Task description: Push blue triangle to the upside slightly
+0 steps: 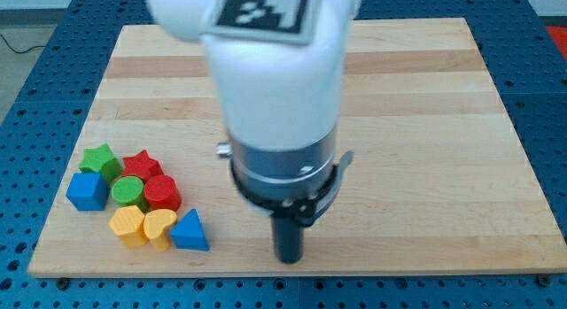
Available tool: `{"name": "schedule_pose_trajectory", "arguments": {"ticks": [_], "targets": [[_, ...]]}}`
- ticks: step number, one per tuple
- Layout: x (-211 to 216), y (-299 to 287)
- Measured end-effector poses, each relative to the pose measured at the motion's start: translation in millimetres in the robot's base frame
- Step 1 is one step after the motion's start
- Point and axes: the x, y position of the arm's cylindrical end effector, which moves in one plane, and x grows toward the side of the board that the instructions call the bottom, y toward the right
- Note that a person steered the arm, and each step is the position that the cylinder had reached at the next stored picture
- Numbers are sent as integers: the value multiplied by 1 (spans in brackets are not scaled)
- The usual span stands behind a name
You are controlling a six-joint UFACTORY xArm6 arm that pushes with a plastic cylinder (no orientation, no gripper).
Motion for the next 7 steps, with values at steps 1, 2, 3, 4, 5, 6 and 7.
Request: {"name": "schedule_pose_trajectory", "arguments": {"ticks": [1,2,3,4,5,6,7], "targets": [[4,16],[19,16],[20,-18],[20,-55],[19,-79],[-19,-82],[-49,-82]]}}
